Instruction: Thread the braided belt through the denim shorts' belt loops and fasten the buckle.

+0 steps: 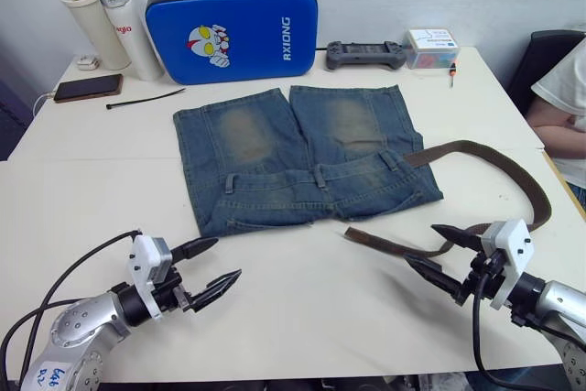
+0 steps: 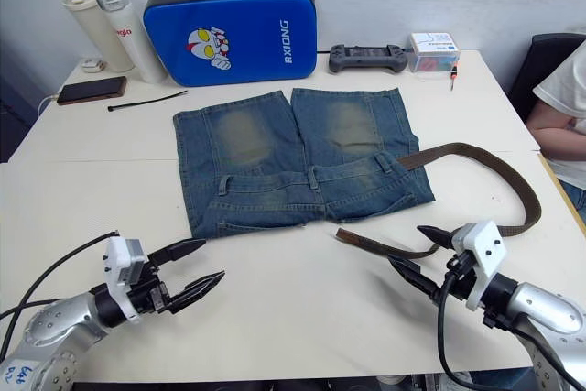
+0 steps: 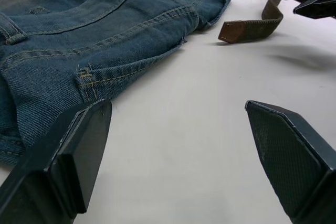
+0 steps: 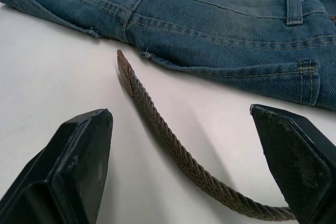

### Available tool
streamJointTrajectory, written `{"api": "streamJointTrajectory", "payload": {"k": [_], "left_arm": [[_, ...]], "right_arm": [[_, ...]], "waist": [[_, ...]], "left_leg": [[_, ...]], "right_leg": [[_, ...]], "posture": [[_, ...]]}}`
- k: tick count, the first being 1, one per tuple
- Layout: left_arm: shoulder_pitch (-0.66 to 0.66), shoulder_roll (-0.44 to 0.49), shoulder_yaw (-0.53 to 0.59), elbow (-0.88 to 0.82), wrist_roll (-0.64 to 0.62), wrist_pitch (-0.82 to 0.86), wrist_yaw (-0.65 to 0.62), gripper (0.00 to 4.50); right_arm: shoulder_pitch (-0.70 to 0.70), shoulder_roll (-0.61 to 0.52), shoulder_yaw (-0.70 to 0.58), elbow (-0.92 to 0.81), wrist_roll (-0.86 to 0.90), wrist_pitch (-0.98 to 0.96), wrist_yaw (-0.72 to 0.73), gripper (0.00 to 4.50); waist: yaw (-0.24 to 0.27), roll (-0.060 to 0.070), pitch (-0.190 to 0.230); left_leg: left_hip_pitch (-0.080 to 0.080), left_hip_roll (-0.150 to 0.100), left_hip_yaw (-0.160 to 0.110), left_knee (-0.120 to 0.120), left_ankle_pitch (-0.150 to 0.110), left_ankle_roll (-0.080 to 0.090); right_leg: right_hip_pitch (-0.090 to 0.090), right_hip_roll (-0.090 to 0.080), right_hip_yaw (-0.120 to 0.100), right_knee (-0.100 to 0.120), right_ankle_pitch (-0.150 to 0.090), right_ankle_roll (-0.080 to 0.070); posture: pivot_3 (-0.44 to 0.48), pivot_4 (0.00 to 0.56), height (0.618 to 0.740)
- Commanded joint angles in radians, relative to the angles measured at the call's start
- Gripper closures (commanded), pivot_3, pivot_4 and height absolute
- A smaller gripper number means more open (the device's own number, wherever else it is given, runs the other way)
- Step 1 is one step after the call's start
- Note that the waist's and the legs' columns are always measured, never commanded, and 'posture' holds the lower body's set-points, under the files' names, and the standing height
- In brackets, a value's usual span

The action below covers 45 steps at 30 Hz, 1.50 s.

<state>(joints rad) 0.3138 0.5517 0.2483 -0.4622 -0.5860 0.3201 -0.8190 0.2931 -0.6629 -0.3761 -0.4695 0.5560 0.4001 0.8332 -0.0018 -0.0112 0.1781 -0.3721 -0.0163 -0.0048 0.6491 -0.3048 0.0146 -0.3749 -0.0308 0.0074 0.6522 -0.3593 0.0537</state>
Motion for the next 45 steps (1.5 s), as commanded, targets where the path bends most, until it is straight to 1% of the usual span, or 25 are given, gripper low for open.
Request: {"api": "streamJointTrajectory", "payload": {"k": [1, 4, 6, 8, 10, 12, 14, 18, 22, 25, 26, 27, 28, 29, 30, 31, 32, 33, 35, 37, 38, 40, 43, 45], "left_arm": [[-0.007, 0.008, 0.010, -0.029, -0.033, -0.006, -0.021, 0.04], [-0.014, 0.021, 0.005, -0.037, -0.056, 0.020, -0.033, 0.04], [-0.037, 0.040, -0.002, -0.053, -0.086, 0.055, -0.042, 0.04], [-0.100, 0.078, -0.017, -0.070, -0.153, 0.143, -0.045, 0.04], [-0.194, 0.143, -0.044, -0.088, -0.267, 0.289, -0.053, 0.04], [-0.321, 0.200, -0.082, -0.117, -0.328, 0.399, -0.027, 0.04], [-0.405, 0.244, -0.108, -0.138, -0.343, 0.469, 0.000, 0.04], [-0.467, 0.299, -0.141, -0.164, -0.344, 0.544, 0.022, 0.04], [-0.511, 0.303, -0.168, -0.180, -0.331, 0.584, 0.067, 0.04], [-0.537, 0.276, -0.180, -0.192, -0.332, 0.594, 0.108, 0.00], [-0.541, 0.267, -0.179, -0.195, -0.334, 0.593, 0.117, 0.00], [-0.546, 0.252, -0.173, -0.196, -0.344, 0.592, 0.128, 0.00], [-0.549, 0.237, -0.166, -0.194, -0.354, 0.590, 0.139, 0.00], [-0.551, 0.224, -0.159, -0.190, -0.365, 0.592, 0.149, 0.00], [-0.552, 0.216, -0.153, -0.187, -0.372, 0.594, 0.156, 0.00], [-0.554, 0.208, -0.149, -0.181, -0.379, 0.595, 0.161, 0.00], [-0.560, 0.191, -0.150, -0.169, -0.377, 0.586, 0.165, 0.00], [-0.564, 0.179, -0.151, -0.160, -0.376, 0.579, 0.168, 0.00], [-0.583, 0.150, -0.169, -0.128, -0.364, 0.566, 0.169, 0.00], [-0.602, 0.112, -0.192, -0.102, -0.381, 0.572, 0.154, 0.00], [-0.607, 0.101, -0.198, -0.095, -0.387, 0.575, 0.148, 0.00], [-0.636, 0.048, -0.217, -0.058, -0.393, 0.584, 0.168, 0.00], [-0.726, -0.084, -0.270, 0.037, -0.367, 0.557, 0.190, 0.00], [-0.788, -0.152, -0.298, 0.087, -0.331, 0.523, 0.184, 0.00]], "right_arm": [[0.012, -0.007, -0.012, -0.024, 0.002, -0.010, 0.000, 0.00], [0.021, -0.005, -0.016, -0.040, 0.025, 0.009, -0.005, 0.00], [0.028, -0.023, -0.014, -0.058, 0.026, 0.021, 0.007, 0.00], [0.031, -0.079, -0.003, -0.084, 0.016, 0.066, 0.023, 0.00], [-0.010, -0.147, 0.035, -0.093, -0.028, 0.105, 0.013, 0.00], [-0.083, -0.221, 0.103, -0.081, -0.079, 0.147, 0.003, 0.00], [-0.158, -0.259, 0.164, -0.060, -0.102, 0.202, -0.015, 0.00], [-0.260, -0.290, 0.258, -0.008, -0.137, 0.244, 0.000, 0.00], [-0.356, -0.287, 0.352, 0.068, -0.167, 0.292, 0.015, 0.00], [-0.419, -0.262, 0.404, 0.118, -0.175, 0.314, 0.022, 0.85], [-0.427, -0.259, 0.409, 0.123, -0.172, 0.313, 0.030, 1.41], [-0.439, -0.252, 0.407, 0.124, -0.159, 0.312, 0.040, 1.86], [-0.450, -0.252, 0.401, 0.122, -0.145, 0.317, 0.051, 2.44], [-0.458, -0.250, 0.395, 0.120, -0.135, 0.321, 0.059, 2.82], [-0.463, -0.249, 0.392, 0.119, -0.130, 0.325, 0.064, 3.42], [-0.466, -0.254, 0.383, 0.117, -0.120, 0.328, 0.077, 3.88], [-0.472, -0.257, 0.350, 0.109, -0.085, 0.330, 0.102, 4.46], [-0.477, -0.259, 0.325, 0.103, -0.059, 0.332, 0.119, 4.46], [-0.496, -0.250, 0.244, 0.073, 0.055, 0.367, 0.158, 4.46], [-0.514, -0.246, 0.160, 0.031, 0.199, 0.431, 0.181, 4.46], [-0.518, -0.247, 0.138, 0.019, 0.238, 0.454, 0.182, 4.46], [-0.527, -0.239, 0.086, -0.017, 0.343, 0.508, 0.161, 4.46], [-0.537, -0.206, 0.031, -0.076, 0.529, 0.594, 0.054, 4.46], [-0.537, -0.192, 0.022, -0.101, 0.592, 0.619, -0.012, 4.46]], "waist": [[0.000, 0.000, 0.000], [0.000, 0.000, 0.000], [0.000, 0.000, 0.000], [0.000, 0.001, 0.000], [0.001, 0.000, 0.001], [0.000, 0.000, 0.000], [-0.002, 0.000, 0.000], [-0.007, 0.000, 0.001], [-0.002, 0.000, 0.001], [-0.001, 0.000, 0.001], [-0.001, 0.000, 0.001], [-0.001, 0.000, 0.001], [0.000, 0.000, 0.001], [0.000, 0.000, 0.001], [0.000, 0.000, 0.001], [0.000, 0.000, 0.001], [0.000, 0.000, 0.001], [0.000, 0.000, 0.001], [0.001, 0.000, 0.001], [0.000, 0.000, 0.001], [0.000, 0.000, 0.001], [0.001, 0.000, 0.001], [0.007, -0.001, 0.002], [0.011, -0.002, 0.002]], "left_leg": [[0.000, 0.000, 0.000, 0.000, 0.000, 0.000], [0.000, 0.000, 0.000, 0.000, 0.000, 0.000], [0.000, 0.000, 0.000, 0.000, 0.000, 0.000], [0.000, 0.000, 0.000, 0.000, 0.000, 0.000], [0.000, 0.000, 0.000, 0.001, 0.000, 0.000], [0.000, 0.000, 0.000, 0.002, 0.001, 0.000], [0.000, 0.000, 0.000, 0.001, 0.001, -0.001], [0.000, 0.000, 0.000, -0.002, 0.002, -0.004], [0.000, 0.001, -0.001, -0.002, 0.002, -0.005], [0.000, 0.001, -0.001, 0.001, 0.002, -0.004], [0.000, 0.000, -0.001, 0.001, 0.002, -0.004], [0.000, 0.001, -0.001, 0.000, 0.002, -0.004], [0.000, 0.001, -0.001, 0.000, 0.002, -0.004], [0.000, 0.001, -0.001, 0.000, 0.002, -0.004], [0.000, 0.001, -0.002, 0.000, 0.002, -0.005], [0.000, 0.001, -0.002, 0.000, 0.002, -0.005], [0.000, 0.001, -0.002, 0.000, 0.003, -0.005], [-0.001, 0.001, -0.002, 0.000, 0.003, -0.005], [-0.001, 0.001, -0.001, 0.001, 0.003, -0.005], [0.000, 0.001, -0.002, 0.001, 0.003, -0.005], [0.000, 0.001, -0.002, 0.001, 0.003, -0.005], [0.000, 0.001, -0.002, 0.001, 0.002, -0.005], [-0.001, 0.001, -0.002, 0.002, 0.002, -0.005], [-0.003, 0.000, -0.003, 0.004, 0.002, -0.004]], "right_leg": [[0.000, 0.000, 0.000, 0.000, 0.000, 0.000], [0.000, 0.000, 0.000, 0.000, 0.000, 0.000], [0.000, 0.000, 0.000, 0.000, 0.000, 0.000], [0.000, 0.000, 0.000, 0.000, 0.000, 0.000], [0.000, 0.000, 0.000, 0.001, 0.000, 0.000], [0.001, -0.001, 0.000, 0.001, 0.000, 0.000], [0.001, 0.000, -0.001, 0.001, 0.000, 0.000], [-0.001, 0.002, 0.000, 0.001, -0.002, -0.001], [-0.001, 0.003, -0.001, 0.001, -0.003, -0.002], [-0.001, 0.002, 0.000, 0.002, -0.002, -0.001], [0.000, 0.002, 0.000, 0.002, -0.002, -0.001], [0.000, 0.002, -0.001, 0.002, -0.002, -0.001], [-0.001, 0.002, -0.001, 0.002, -0.002, -0.001], [-0.001, 0.002, -0.001, 0.002, -0.002, -0.001], [-0.001, 0.002, -0.001, 0.002, -0.002, -0.001], [-0.001, 0.002, -0.001, 0.002, -0.002, -0.001], [-0.001, 0.002, -0.001, 0.002, -0.002, -0.001], [-0.001, 0.002, -0.001, 0.002, -0.002, -0.001], [-0.001, 0.002, -0.001, 0.002, -0.002, -0.001], [0.000, 0.002, -0.001, 0.003, -0.002, -0.001], [0.000, 0.002, -0.001, 0.003, -0.002, -0.001], [0.000, 0.003, -0.001, 0.002, -0.002, -0.001], [0.000, 0.002, -0.002, 0.002, -0.002, -0.001], [0.000, 0.002, -0.003, 0.002, -0.002, 0.000]], "posture": [[0.000, 0.150, 0.740], [0.000, 0.150, 0.740], [0.000, 0.150, 0.740], [0.000, 0.150, 0.740], [0.000, 0.150, 0.740], [0.000, 0.150, 0.740], [0.000, 0.150, 0.740], [0.000, 0.150, 0.740], [0.000, 0.150, 0.740], [0.000, 0.150, 0.740], [0.000, 0.150, 0.740], [0.000, 0.150, 0.740], [0.000, 0.150, 0.740], [0.000, 0.150, 0.740], [0.000, 0.150, 0.740], [0.000, 0.150, 0.740], [0.000, 0.150, 0.740], [0.000, 0.150, 0.740], [0.000, 0.150, 0.740], [0.000, 0.150, 0.740], [0.000, 0.150, 0.740], [0.000, 0.150, 0.740], [0.000, 0.150, 0.740], [0.000, 0.150, 0.740]]}}
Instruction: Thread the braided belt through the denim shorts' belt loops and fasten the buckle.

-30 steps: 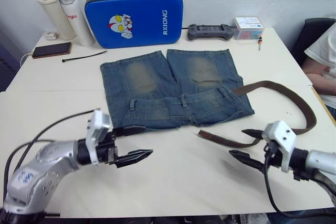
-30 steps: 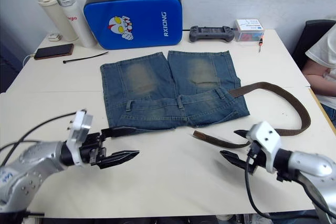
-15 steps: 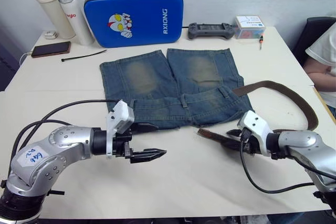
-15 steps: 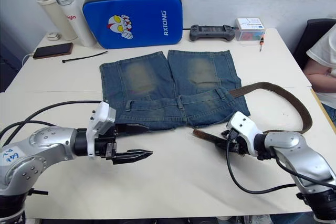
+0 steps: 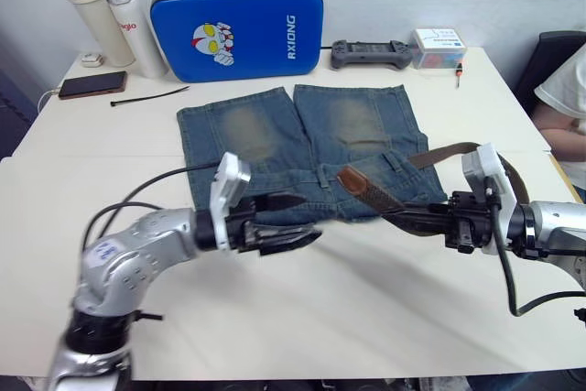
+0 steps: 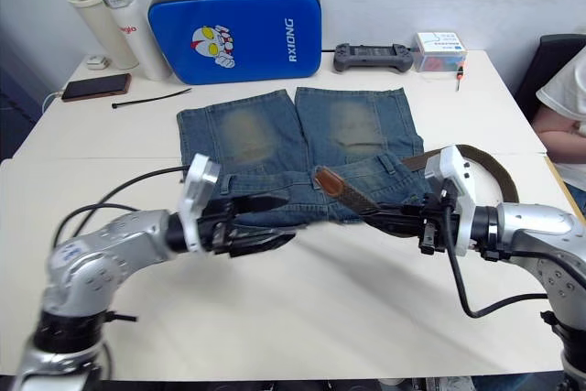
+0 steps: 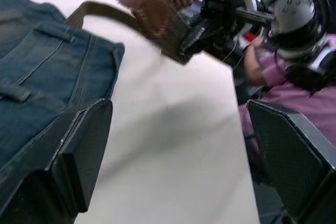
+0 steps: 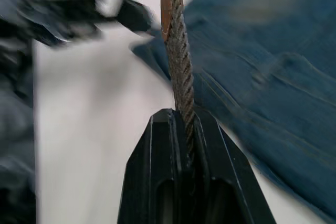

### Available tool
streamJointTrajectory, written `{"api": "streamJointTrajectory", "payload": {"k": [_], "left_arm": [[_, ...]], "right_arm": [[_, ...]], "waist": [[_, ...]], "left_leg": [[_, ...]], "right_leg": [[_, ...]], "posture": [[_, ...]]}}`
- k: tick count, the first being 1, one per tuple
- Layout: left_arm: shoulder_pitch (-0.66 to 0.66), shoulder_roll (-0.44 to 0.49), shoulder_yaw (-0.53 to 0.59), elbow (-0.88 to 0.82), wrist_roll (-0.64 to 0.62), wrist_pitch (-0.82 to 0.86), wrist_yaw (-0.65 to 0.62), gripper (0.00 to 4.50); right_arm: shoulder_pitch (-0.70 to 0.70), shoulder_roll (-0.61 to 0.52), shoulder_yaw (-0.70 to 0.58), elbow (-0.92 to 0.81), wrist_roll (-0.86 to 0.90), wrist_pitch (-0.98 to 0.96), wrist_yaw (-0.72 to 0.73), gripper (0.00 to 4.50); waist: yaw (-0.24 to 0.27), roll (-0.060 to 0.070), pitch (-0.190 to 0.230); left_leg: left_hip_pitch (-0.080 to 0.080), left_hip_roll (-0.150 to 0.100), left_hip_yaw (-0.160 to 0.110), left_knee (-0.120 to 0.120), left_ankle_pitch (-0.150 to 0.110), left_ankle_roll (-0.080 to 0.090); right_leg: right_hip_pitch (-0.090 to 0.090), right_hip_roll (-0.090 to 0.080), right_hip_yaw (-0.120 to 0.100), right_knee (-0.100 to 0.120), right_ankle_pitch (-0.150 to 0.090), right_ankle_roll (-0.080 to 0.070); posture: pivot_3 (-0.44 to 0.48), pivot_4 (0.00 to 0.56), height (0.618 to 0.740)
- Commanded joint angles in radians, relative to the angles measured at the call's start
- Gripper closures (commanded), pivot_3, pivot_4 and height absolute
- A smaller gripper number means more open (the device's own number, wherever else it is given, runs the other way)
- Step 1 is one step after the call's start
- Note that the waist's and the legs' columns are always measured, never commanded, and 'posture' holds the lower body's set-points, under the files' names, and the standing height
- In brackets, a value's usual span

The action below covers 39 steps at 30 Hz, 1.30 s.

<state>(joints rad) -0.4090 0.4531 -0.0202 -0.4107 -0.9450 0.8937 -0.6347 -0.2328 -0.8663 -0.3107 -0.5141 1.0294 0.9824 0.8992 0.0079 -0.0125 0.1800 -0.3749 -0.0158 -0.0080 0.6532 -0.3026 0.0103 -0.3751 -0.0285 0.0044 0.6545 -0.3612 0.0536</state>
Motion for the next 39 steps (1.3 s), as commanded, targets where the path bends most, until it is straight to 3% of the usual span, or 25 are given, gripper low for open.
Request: {"api": "streamJointTrajectory", "payload": {"k": [1, 3, 6, 7, 9, 14, 17, 20, 24, 26, 28, 30, 33, 37, 39], "left_arm": [[-0.090, -0.087, -0.022, 0.060, 0.022, -0.052, 0.013, 0.00], [-0.141, -0.141, -0.016, 0.103, 0.011, -0.053, 0.023, 0.00], [-0.166, -0.143, -0.059, 0.127, 0.045, -0.044, -0.021, 0.00], [-0.170, -0.147, -0.061, 0.138, 0.046, -0.039, -0.025, 0.26], [-0.180, -0.151, -0.060, 0.147, 0.032, -0.026, -0.045, 0.87], [-0.185, -0.138, -0.075, 0.150, -0.003, 0.040, -0.101, 3.13], [-0.206, -0.187, -0.045, 0.178, -0.012, 0.035, -0.070, 4.34], [-0.243, -0.263, -0.014, 0.214, -0.032, 0.037, -0.015, 4.45], [-0.265, -0.310, -0.001, 0.245, -0.018, 0.052, 0.027, 4.50], [-0.270, -0.329, 0.000, 0.254, -0.008, 0.057, 0.056, 4.50], [-0.283, -0.370, 0.019, 0.282, -0.013, 0.059, 0.108, 4.50], [-0.316, -0.430, 0.052, 0.334, -0.029, 0.054, 0.166, 4.50], [-0.362, -0.494, 0.087, 0.386, -0.048, 0.053, 0.204, 4.50], [-0.396, -0.534, 0.083, 0.411, -0.037, 0.044, 0.194, 4.50], [-0.402, -0.546, 0.090, 0.408, -0.055, 0.056, 0.195, 4.50]], "right_arm": [[-0.004, 0.011, -0.044, -0.068, 0.131, 0.042, -0.096, 4.46], [0.015, 0.010, -0.044, -0.089, 0.150, 0.051, -0.141, 4.46], [0.018, 0.016, -0.048, -0.093, 0.217, 0.066, -0.211, 4.46], [0.017, 0.019, -0.050, -0.094, 0.229, 0.065, -0.234, 4.50], [0.018, 0.014, -0.047, -0.098, 0.242, 0.059, -0.261, 4.50], [0.036, 0.024, -0.055, -0.093, 0.313, 0.051, -0.354, 4.50], [0.061, 0.011, -0.064, -0.094, 0.325, 0.045, -0.386, 4.50], [0.123, 0.026, -0.126, -0.049, 0.350, 0.032, -0.467, 4.50], [0.180, 0.050, -0.258, -0.002, 0.407, -0.029, -0.527, 2.75], [0.186, 0.081, -0.342, 0.014, 0.520, -0.084, -0.589, 1.91], [0.185, 0.111, -0.387, -0.003, 0.650, -0.152, -0.680, 0.75], [0.193, 0.135, -0.393, -0.060, 0.810, -0.226, -0.773, 0.04], [0.235, 0.170, -0.337, -0.166, 0.938, -0.295, -0.832, 0.04], [0.291, 0.354, -0.164, -0.291, 0.943, -0.441, -0.899, 0.04], [0.330, 0.391, -0.069, -0.296, 0.885, -0.428, -0.934, 0.04]], "waist": [[0.002, -0.001, 0.000], [0.003, -0.001, 0.001], [-0.003, -0.001, 0.001], [-0.006, -0.001, 0.001], [-0.009, -0.001, 0.001], [-0.008, -0.001, 0.001], [-0.007, -0.001, 0.001], [0.002, -0.002, 0.001], [0.013, -0.004, 0.002], [0.012, -0.004, 0.002], [0.013, -0.004, 0.002], [0.015, -0.004, 0.002], [0.015, -0.004, 0.003], [0.012, -0.005, 0.003], [0.011, -0.005, 0.003]], "left_leg": [[-0.001, 0.000, 0.000, 0.001, 0.000, 0.000], [-0.001, 0.000, 0.001, 0.001, 0.000, 0.000], [-0.001, 0.000, 0.001, 0.001, 0.001, -0.001], [-0.001, 0.000, 0.001, 0.001, 0.002, -0.003], [-0.001, 0.000, 0.001, 0.000, 0.002, -0.004], [-0.001, 0.000, 0.001, 0.001, 0.002, -0.003], [-0.001, 0.000, 0.001, 0.001, 0.002, -0.003], [-0.002, 0.000, 0.001, 0.002, 0.002, -0.003], [-0.004, 0.000, 0.001, 0.004, 0.002, -0.003], [-0.004, 0.000, 0.002, 0.004, 0.002, -0.003], [-0.004, 0.000, 0.002, 0.004, 0.002, -0.003], [-0.004, 0.000, 0.001, 0.004, 0.002, -0.003], [-0.005, 0.000, 0.001, 0.005, 0.002, -0.003], [-0.007, 0.000, 0.001, 0.005, 0.002, -0.003], [-0.007, 0.000, 0.001, 0.005, 0.002, -0.004]], "right_leg": [[0.000, 0.000, 0.000, 0.000, 0.000, 0.000], [0.000, 0.000, 0.001, 0.000, 0.000, 0.001], [0.000, 0.001, 0.001, -0.001, 0.000, 0.001], [0.000, 0.001, 0.001, -0.001, 0.000, 0.001], [0.000, 0.001, 0.001, 0.000, 0.000, 0.001], [-0.001, 0.001, 0.001, 0.000, 0.000, 0.001], [0.000, 0.001, 0.001, 0.000, 0.000, 0.001], [0.000, 0.001, 0.001, 0.000, 0.000, 0.001], [0.000, 0.001, 0.001, -0.001, 0.001, 0.003], [-0.001, 0.001, 0.002, -0.001, 0.001, 0.003], [-0.001, 0.001, 0.001, -0.001, 0.001, 0.003], [-0.001, 0.002, 0.001, -0.001, 0.001, 0.003], [-0.001, 0.002, 0.001, -0.001, 0.001, 0.004], [-0.002, 0.002, 0.001, -0.002, 0.001, 0.005], [-0.002, 0.002, 0.001, -0.001, 0.001, 0.005]], "posture": [[0.000, 0.150, 0.740], [0.000, 0.150, 0.740], [0.000, 0.150, 0.740], [0.000, 0.150, 0.740], [0.000, 0.150, 0.740], [0.000, 0.150, 0.740], [0.000, 0.150, 0.740], [0.000, 0.150, 0.740], [0.000, 0.150, 0.740], [0.000, 0.150, 0.740], [0.000, 0.150, 0.740], [0.000, 0.150, 0.740], [0.000, 0.150, 0.740], [0.000, 0.150, 0.740], [0.000, 0.150, 0.740]]}}
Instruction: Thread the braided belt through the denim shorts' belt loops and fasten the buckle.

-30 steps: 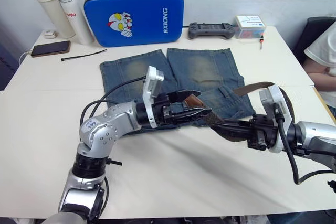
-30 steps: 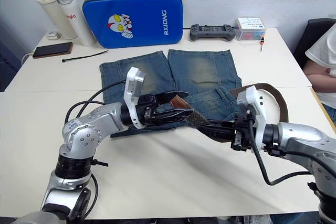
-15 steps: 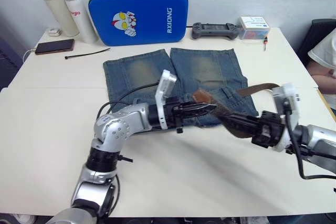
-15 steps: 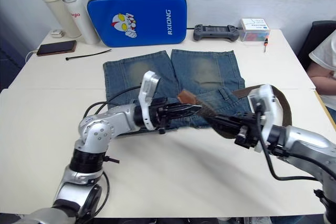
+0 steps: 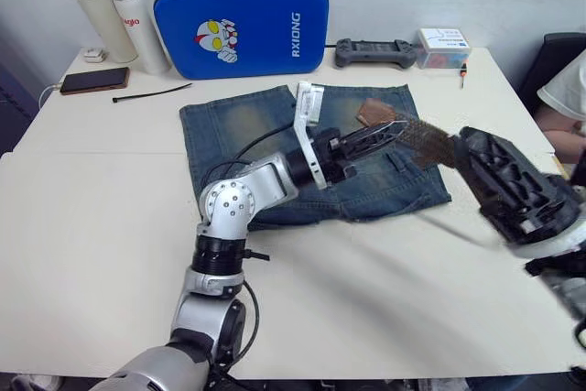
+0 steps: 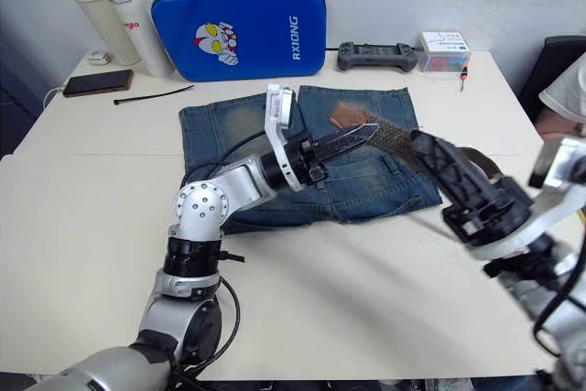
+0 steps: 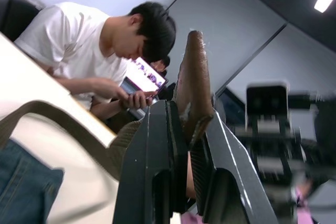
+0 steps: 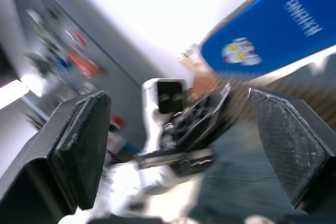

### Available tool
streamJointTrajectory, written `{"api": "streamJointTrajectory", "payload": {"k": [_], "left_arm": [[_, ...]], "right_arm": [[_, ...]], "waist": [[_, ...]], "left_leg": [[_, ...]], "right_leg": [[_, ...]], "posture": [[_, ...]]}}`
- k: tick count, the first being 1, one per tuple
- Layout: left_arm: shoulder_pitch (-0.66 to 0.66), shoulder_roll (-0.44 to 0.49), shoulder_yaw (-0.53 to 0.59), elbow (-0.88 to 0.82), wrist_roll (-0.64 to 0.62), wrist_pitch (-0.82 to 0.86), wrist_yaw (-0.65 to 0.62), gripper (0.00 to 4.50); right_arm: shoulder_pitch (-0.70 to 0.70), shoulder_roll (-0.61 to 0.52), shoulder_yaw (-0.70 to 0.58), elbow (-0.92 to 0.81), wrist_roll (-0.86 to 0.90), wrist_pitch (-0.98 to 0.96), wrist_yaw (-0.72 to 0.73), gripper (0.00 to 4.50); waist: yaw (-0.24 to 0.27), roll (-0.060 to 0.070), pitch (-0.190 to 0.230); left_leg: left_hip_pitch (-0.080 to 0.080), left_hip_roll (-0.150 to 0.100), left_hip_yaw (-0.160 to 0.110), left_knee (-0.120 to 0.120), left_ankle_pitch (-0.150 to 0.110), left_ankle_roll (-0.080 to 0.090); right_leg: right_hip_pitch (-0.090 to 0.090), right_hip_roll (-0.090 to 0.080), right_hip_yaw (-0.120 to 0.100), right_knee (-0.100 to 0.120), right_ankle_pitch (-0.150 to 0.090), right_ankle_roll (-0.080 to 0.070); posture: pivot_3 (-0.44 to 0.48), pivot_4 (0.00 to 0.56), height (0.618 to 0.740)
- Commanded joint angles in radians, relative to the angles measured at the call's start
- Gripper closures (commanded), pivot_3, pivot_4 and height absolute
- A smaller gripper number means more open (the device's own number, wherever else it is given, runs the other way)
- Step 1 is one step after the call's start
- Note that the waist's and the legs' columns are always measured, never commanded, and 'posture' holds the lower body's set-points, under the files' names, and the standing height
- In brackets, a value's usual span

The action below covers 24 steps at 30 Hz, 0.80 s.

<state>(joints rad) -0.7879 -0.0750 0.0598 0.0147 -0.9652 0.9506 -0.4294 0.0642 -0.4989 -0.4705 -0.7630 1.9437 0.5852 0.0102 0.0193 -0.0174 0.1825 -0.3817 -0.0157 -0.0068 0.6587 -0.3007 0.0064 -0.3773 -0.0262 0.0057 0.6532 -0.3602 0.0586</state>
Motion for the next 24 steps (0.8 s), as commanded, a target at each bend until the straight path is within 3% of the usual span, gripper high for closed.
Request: {"api": "streamJointTrajectory", "payload": {"k": [1, 4, 11, 20, 24], "left_arm": [[-0.027, -0.020, 0.018, -0.023, -0.047, 0.006, -0.007, 4.50], [-0.033, -0.016, 0.032, -0.036, -0.070, 0.021, 0.004, 4.50], [-0.011, -0.016, 0.027, -0.081, -0.085, 0.039, 0.037, 4.50], [0.001, -0.004, 0.007, -0.086, -0.048, 0.035, 0.086, 4.50], [-0.004, -0.003, -0.006, -0.077, -0.016, 0.015, 0.091, 4.50]], "right_arm": [[0.047, 0.055, 0.137, -0.041, -0.056, -0.034, -0.049, 0.04], [0.051, 0.160, 0.216, -0.014, -0.091, -0.098, -0.049, 0.04], [-0.031, 0.329, 0.269, 0.045, -0.170, -0.225, -0.054, 0.04], [-0.111, 0.376, 0.268, 0.101, -0.220, -0.272, -0.035, 0.04], [-0.124, 0.391, 0.273, 0.098, -0.222, -0.281, -0.036, 1.31]], "waist": [[-0.001, 0.000, 0.000], [-0.002, 0.000, 0.000], [-0.008, 0.000, 0.000], [-0.019, 0.000, 0.000], [-0.020, 0.000, 0.000]], "left_leg": [[0.000, 0.000, 0.000, 0.000, 0.000, 0.000], [0.000, 0.000, 0.000, 0.001, 0.000, 0.000], [0.000, 0.000, -0.001, 0.001, 0.000, -0.001], [0.000, 0.000, -0.001, 0.000, 0.000, -0.001], [0.000, 0.000, -0.001, 0.000, 0.000, -0.001]], "right_leg": [[0.000, 0.000, 0.000, 0.000, 0.000, 0.000], [0.000, 0.000, 0.000, 0.000, 0.000, 0.001], [0.000, 0.000, 0.000, 0.000, 0.000, 0.001], [-0.001, -0.001, 0.000, 0.000, 0.000, 0.001], [-0.001, -0.001, 0.000, 0.000, 0.000, 0.001]], "posture": [[0.000, 0.150, 0.740], [0.000, 0.150, 0.740], [0.000, 0.150, 0.740], [0.000, 0.150, 0.740], [0.000, 0.150, 0.740]]}}
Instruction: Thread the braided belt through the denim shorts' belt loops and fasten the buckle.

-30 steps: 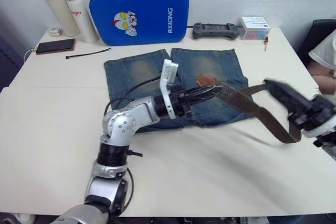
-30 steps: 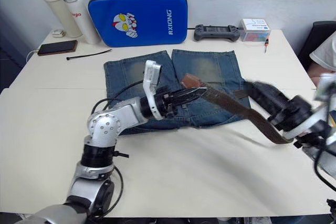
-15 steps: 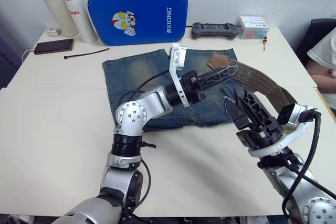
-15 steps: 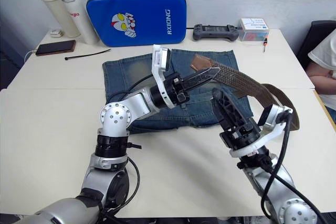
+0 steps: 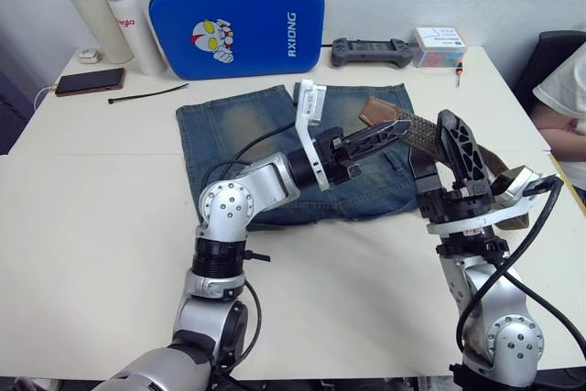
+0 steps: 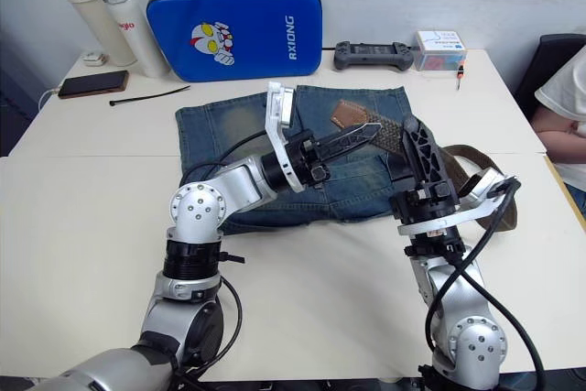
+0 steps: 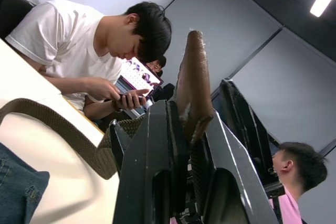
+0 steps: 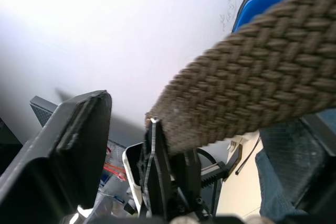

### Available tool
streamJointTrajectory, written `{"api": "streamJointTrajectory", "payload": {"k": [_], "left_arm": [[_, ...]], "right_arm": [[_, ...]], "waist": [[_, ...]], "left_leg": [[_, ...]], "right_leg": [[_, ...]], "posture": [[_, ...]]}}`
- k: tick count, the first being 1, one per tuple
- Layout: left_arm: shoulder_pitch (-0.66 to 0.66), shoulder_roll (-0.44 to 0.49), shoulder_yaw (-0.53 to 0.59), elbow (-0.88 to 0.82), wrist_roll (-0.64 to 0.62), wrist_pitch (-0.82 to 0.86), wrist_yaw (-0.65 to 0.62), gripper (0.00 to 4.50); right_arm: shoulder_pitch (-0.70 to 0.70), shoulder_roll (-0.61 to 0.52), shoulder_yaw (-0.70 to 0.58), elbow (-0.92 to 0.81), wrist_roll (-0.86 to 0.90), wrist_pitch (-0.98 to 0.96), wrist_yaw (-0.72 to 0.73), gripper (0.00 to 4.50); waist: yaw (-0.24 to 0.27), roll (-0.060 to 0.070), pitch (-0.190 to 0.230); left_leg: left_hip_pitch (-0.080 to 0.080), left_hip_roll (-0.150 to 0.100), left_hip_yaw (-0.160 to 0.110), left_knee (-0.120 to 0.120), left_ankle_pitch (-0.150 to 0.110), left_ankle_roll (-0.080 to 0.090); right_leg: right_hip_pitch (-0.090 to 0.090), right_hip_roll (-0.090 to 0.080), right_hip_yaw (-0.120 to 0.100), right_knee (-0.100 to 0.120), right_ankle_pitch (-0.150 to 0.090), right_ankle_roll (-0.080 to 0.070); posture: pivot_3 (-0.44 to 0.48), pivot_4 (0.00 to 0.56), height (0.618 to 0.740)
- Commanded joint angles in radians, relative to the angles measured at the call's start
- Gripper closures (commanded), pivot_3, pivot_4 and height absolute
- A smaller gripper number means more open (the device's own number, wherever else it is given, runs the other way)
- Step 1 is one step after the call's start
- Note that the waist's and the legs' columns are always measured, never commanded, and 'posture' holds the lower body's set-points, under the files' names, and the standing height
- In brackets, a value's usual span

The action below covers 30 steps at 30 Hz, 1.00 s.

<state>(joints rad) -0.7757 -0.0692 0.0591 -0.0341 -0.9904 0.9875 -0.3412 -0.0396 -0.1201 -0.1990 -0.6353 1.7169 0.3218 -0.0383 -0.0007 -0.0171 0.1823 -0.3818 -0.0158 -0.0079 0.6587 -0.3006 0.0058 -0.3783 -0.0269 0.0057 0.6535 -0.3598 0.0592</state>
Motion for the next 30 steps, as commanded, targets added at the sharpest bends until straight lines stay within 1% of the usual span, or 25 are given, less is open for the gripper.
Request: {"api": "streamJointTrajectory", "payload": {"k": [1, 4, 5, 6, 7, 11, 12, 14, 15, 18, 19, 20, 22, 23, 24, 25, 27, 29, 30], "left_arm": [[-0.015, -0.014, -0.005, -0.028, 0.005, -0.019, 0.006, 4.50], [-0.012, -0.019, -0.008, -0.029, 0.004, -0.017, 0.008, 4.50], [-0.011, -0.022, -0.005, -0.027, 0.005, -0.020, 0.011, 4.50], [-0.012, -0.023, -0.002, -0.025, 0.006, -0.023, 0.013, 4.50], [-0.014, -0.022, 0.001, -0.021, 0.008, -0.027, 0.015, 4.50], [-0.023, -0.010, 0.000, -0.018, 0.035, -0.057, 0.014, 4.50], [-0.026, -0.011, 0.012, -0.017, 0.020, -0.057, 0.012, 4.50], [-0.028, 0.007, 0.031, -0.026, -0.002, -0.047, 0.003, 3.56], [-0.029, 0.033, 0.032, -0.032, 0.000, -0.039, -0.012, 3.26], [-0.029, 0.158, -0.025, -0.037, 0.083, -0.045, -0.088, 1.84], [-0.029, 0.187, -0.038, -0.033, 0.101, -0.048, -0.106, 1.41], [-0.020, 0.253, -0.117, -0.048, 0.166, -0.068, -0.168, 0.96], [-0.003, 0.313, -0.208, -0.053, 0.231, -0.086, -0.243, 0.10], [0.001, 0.326, -0.237, -0.051, 0.254, -0.102, -0.269, 0.02], [-0.006, 0.355, -0.333, -0.036, 0.352, -0.173, -0.307, 0.02], [-0.011, 0.378, -0.404, -0.027, 0.429, -0.229, -0.338, 0.02], [-0.036, 0.324, -0.481, 0.052, 0.499, -0.281, -0.361, 0.02], [-0.079, 0.285, -0.564, 0.149, 0.609, -0.376, -0.387, 0.02], [-0.102, 0.255, -0.583, 0.209, 0.650, -0.417, -0.391, 0.02]], "right_arm": [[-0.024, 0.015, 0.000, -0.030, -0.002, -0.021, 0.015, 1.82], [-0.035, 0.026, -0.001, -0.029, -0.011, -0.032, 0.014, 3.30], [-0.036, 0.023, -0.002, -0.029, -0.017, -0.032, 0.012, 3.89], [-0.037, 0.022, -0.003, -0.029, -0.016, -0.032, 0.010, 4.38], [-0.038, 0.020, -0.004, -0.028, -0.017, -0.032, 0.010, 4.45], [-0.043, 0.005, -0.020, -0.024, -0.023, -0.031, 0.008, 4.45], [-0.047, -0.005, -0.032, -0.020, -0.026, -0.032, 0.006, 4.45], [-0.058, -0.034, -0.058, -0.009, -0.039, -0.033, 0.001, 4.50], [-0.066, -0.052, -0.072, -0.002, -0.055, -0.037, -0.005, 4.50], [-0.095, -0.097, -0.116, 0.019, -0.096, -0.053, -0.049, 4.50], [-0.101, -0.107, -0.126, 0.024, -0.107, -0.056, -0.062, 4.50], [-0.107, -0.125, -0.138, 0.030, -0.125, -0.055, -0.076, 4.50], [-0.110, -0.168, -0.155, 0.040, -0.162, -0.039, -0.087, 4.50], [-0.111, -0.181, -0.159, 0.043, -0.175, -0.036, -0.089, 4.50], [-0.114, -0.202, -0.176, 0.054, -0.183, -0.034, -0.097, 4.50], [-0.118, -0.215, -0.187, 0.061, -0.187, -0.035, -0.103, 4.50], [-0.122, -0.278, -0.210, 0.080, -0.210, -0.011, -0.118, 4.50], [-0.118, -0.338, -0.219, 0.090, -0.237, 0.022, -0.145, 4.50], [-0.111, -0.365, -0.223, 0.090, -0.244, 0.038, -0.159, 4.50]], "waist": [[0.000, 0.000, 0.000], [0.000, 0.000, 0.000], [-0.001, 0.000, 0.000], [-0.001, 0.000, 0.000], [-0.001, 0.000, 0.000], [-0.001, 0.000, 0.000], [-0.001, 0.000, 0.000], [-0.001, 0.000, 0.000], [-0.003, 0.000, 0.000], [-0.005, 0.000, 0.000], [-0.005, 0.000, 0.000], [-0.004, 0.000, 0.000], [-0.002, 0.001, 0.000], [0.002, 0.001, 0.000], [0.004, 0.001, 0.000], [0.005, 0.001, 0.000], [0.007, 0.002, 0.000], [0.013, 0.002, 0.000], [0.013, 0.002, 0.000]], "left_leg": [[0.000, 0.000, 0.000, 0.000, 0.000, 0.000], [0.000, 0.000, 0.000, 0.000, 0.000, 0.000], [0.000, 0.000, 0.000, 0.000, 0.000, 0.000], [0.000, 0.000, 0.000, 0.000, 0.000, 0.000], [0.000, 0.000, 0.000, 0.000, 0.000, 0.000], [0.000, 0.000, 0.000, 0.000, 0.000, 0.000], [0.000, 0.000, 0.000, 0.000, 0.000, 0.000], [0.000, 0.000, 0.000, 0.000, 0.000, 0.000], [0.000, 0.000, 0.000, 0.000, 0.000, 0.000], [0.001, 0.000, 0.000, -0.001, 0.000, 0.000], [0.001, 0.000, 0.001, -0.003, 0.001, -0.001], [0.002, 0.000, 0.001, -0.003, 0.001, -0.001], [0.003, 0.000, 0.001, -0.005, 0.001, -0.002], [0.003, -0.001, 0.002, -0.007, 0.002, -0.002], [0.003, -0.001, 0.001, -0.008, 0.002, -0.001], [0.003, -0.001, 0.001, -0.008, 0.002, -0.001], [0.002, -0.002, 0.001, -0.008, 0.002, -0.001], [0.002, -0.003, 0.001, -0.008, 0.002, 0.002], [0.000, -0.003, 0.001, -0.008, 0.001, 0.003]], "right_leg": [[0.000, 0.000, 0.000, 0.000, 0.000, 0.000], [0.000, 0.000, 0.000, 0.000, 0.000, 0.000], [0.000, 0.000, 0.000, 0.000, 0.000, 0.000], [0.000, 0.000, 0.000, 0.000, 0.000, 0.000], [0.000, 0.000, 0.000, 0.000, 0.000, 0.000], [0.000, 0.000, 0.000, 0.000, 0.000, 0.000], [0.000, 0.000, 0.000, 0.000, 0.000, 0.000], [0.000, 0.000, 0.000, 0.000, 0.000, 0.000], [0.000, 0.000, 0.000, 0.000, 0.000, 0.000], [0.000, 0.000, 0.000, 0.000, 0.000, 0.000], [0.000, 0.000, 0.001, 0.000, 0.000, 0.000], [0.000, 0.000, 0.001, 0.000, 0.000, -0.001], [0.000, 0.000, 0.001, 0.000, 0.000, -0.001], [0.000, 0.000, 0.002, 0.000, 0.000, -0.001], [0.000, -0.001, 0.001, 0.000, 0.000, -0.001], [0.000, -0.001, 0.001, 0.000, 0.000, -0.001], [0.000, -0.002, 0.001, -0.002, 0.000, -0.001], [0.000, -0.004, 0.001, -0.002, 0.000, -0.001], [0.000, -0.004, 0.000, -0.006, 0.000, -0.001]], "posture": [[0.000, 0.150, 0.740], [0.000, 0.150, 0.740], [0.000, 0.150, 0.740], [0.000, 0.150, 0.740], [0.000, 0.150, 0.740], [0.000, 0.150, 0.740], [0.000, 0.150, 0.740], [0.000, 0.150, 0.740], [0.000, 0.150, 0.740], [0.000, 0.150, 0.740], [0.000, 0.150, 0.740], [0.000, 0.150, 0.740], [0.000, 0.150, 0.740], [0.000, 0.150, 0.740], [0.000, 0.150, 0.740], [0.000, 0.150, 0.740], [0.000, 0.150, 0.740], [0.000, 0.150, 0.740], [0.000, 0.150, 0.740]]}}
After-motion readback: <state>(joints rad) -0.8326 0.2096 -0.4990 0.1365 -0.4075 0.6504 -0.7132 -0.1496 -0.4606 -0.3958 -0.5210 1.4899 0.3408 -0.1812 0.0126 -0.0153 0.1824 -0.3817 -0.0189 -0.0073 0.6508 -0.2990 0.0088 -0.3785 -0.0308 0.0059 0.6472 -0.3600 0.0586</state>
